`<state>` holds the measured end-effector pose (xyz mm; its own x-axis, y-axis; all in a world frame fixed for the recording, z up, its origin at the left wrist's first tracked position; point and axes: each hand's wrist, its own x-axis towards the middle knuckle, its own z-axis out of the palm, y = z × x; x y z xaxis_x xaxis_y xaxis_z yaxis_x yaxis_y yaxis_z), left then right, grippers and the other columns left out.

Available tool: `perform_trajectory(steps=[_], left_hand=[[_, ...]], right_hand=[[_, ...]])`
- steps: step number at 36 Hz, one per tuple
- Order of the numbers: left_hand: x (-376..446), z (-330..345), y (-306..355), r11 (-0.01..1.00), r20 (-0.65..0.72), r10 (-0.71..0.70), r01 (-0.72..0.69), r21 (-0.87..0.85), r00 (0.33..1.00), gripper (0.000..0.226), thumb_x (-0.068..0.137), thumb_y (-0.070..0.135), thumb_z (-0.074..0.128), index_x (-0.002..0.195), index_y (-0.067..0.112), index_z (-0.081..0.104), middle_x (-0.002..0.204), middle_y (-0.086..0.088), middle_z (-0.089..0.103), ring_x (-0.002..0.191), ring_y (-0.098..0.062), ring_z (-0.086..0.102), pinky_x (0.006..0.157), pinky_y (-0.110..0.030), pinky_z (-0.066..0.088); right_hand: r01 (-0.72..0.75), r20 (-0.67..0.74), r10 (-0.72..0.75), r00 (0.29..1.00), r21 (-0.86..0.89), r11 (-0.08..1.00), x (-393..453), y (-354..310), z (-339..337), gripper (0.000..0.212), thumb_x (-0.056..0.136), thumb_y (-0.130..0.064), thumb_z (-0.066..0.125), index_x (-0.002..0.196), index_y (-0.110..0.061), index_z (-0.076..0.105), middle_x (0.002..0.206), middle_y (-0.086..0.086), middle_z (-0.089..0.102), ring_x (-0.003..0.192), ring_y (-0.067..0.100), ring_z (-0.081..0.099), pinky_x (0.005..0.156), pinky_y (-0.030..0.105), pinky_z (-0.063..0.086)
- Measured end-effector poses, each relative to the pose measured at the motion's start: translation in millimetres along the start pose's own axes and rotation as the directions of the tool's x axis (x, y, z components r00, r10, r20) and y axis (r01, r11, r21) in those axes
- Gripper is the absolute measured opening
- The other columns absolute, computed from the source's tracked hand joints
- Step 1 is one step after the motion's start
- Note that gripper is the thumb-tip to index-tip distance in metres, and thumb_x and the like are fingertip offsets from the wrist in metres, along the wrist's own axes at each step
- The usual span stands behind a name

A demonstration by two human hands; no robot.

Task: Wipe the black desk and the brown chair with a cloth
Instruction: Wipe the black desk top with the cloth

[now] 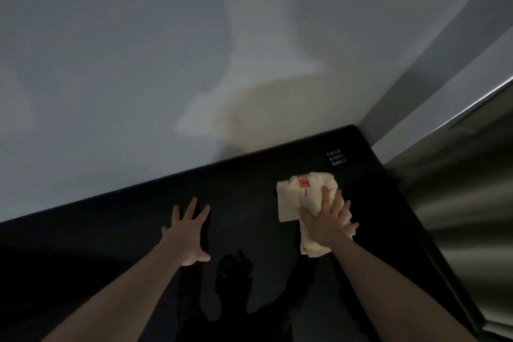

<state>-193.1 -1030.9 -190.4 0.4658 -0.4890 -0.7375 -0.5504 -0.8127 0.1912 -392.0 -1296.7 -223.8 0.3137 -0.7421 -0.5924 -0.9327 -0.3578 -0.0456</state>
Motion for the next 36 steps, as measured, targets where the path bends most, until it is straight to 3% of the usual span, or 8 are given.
perform_trajectory(steps=[5,9,18,27,32,36], left_hand=[[23.2,-2.1,32.9,0.996,-0.023,-0.085,0.084,-0.020,0.996,0.133,0.076,0.033,0.087,0.157,0.040,-0.018,0.162,0.004,-0.036,0.148,-0.051,-0.019,0.117,-0.068,0.020],[26.8,0.3,31.3,0.995,-0.034,-0.091,0.090,-0.033,0.995,0.136,0.074,0.032,0.089,0.156,0.043,-0.019,0.160,0.008,-0.038,0.149,-0.048,-0.021,0.115,-0.069,0.024],[30.8,3.8,28.3,0.995,-0.051,-0.093,0.091,-0.040,0.994,0.136,0.074,0.032,0.089,0.154,0.046,-0.019,0.155,0.013,-0.042,0.148,-0.045,-0.024,0.115,-0.069,0.022],[19.3,1.0,24.6,0.997,-0.089,-0.081,0.079,-0.018,0.993,0.133,0.073,0.041,0.088,0.157,0.043,-0.016,0.164,0.009,-0.030,0.151,-0.043,-0.017,0.118,-0.062,0.027],[-8.0,20.4,3.7,0.996,-0.184,-0.078,0.071,-0.044,0.980,0.111,0.083,0.060,0.072,0.162,0.035,-0.002,0.169,0.003,-0.012,0.156,-0.033,-0.002,0.125,-0.051,0.017],[-45.8,44.2,-32.6,0.999,-0.195,-0.037,0.034,-0.018,0.980,0.101,0.089,0.063,0.061,0.162,0.031,-0.001,0.170,0.002,-0.008,0.156,-0.029,-0.003,0.127,-0.046,0.012]], right_hand=[[-0.027,-0.034,0.029,0.999,0.064,0.998,55.4,18.5,-36.8,0.092,0.088,-0.085,0.020,0.155,-0.040,-0.025,0.165,-0.003,-0.030,0.153,0.032,-0.022,0.119,0.069,0.002],[-0.092,-0.059,0.103,0.993,0.174,0.980,89.5,25.2,-65.1,0.092,0.089,-0.085,0.024,0.157,-0.041,-0.020,0.166,-0.003,-0.026,0.153,0.032,-0.020,0.118,0.070,-0.001],[-0.157,-0.066,0.177,0.982,0.239,0.958,118.8,35.8,-90.8,0.090,0.090,-0.084,0.020,0.157,-0.039,-0.020,0.167,-0.001,-0.024,0.154,0.032,-0.019,0.119,0.069,-0.001],[-0.226,-0.104,0.291,0.951,0.408,0.885,92.2,34.9,-63.5,0.084,0.094,-0.076,0.030,0.161,-0.038,-0.006,0.169,-0.001,-0.017,0.155,0.030,-0.013,0.120,0.065,-0.004],[-0.327,-0.041,0.391,0.919,0.474,0.817,50.7,27.9,-38.0,0.084,0.096,-0.072,0.030,0.160,-0.036,-0.009,0.168,-0.001,-0.021,0.154,0.031,-0.015,0.121,0.063,-0.005],[-0.369,-0.011,0.424,0.906,0.473,0.800,6.0,1.6,-8.8,0.083,0.097,-0.071,0.030,0.160,-0.035,-0.010,0.167,0.000,-0.023,0.154,0.031,-0.017,0.120,0.063,-0.006]])
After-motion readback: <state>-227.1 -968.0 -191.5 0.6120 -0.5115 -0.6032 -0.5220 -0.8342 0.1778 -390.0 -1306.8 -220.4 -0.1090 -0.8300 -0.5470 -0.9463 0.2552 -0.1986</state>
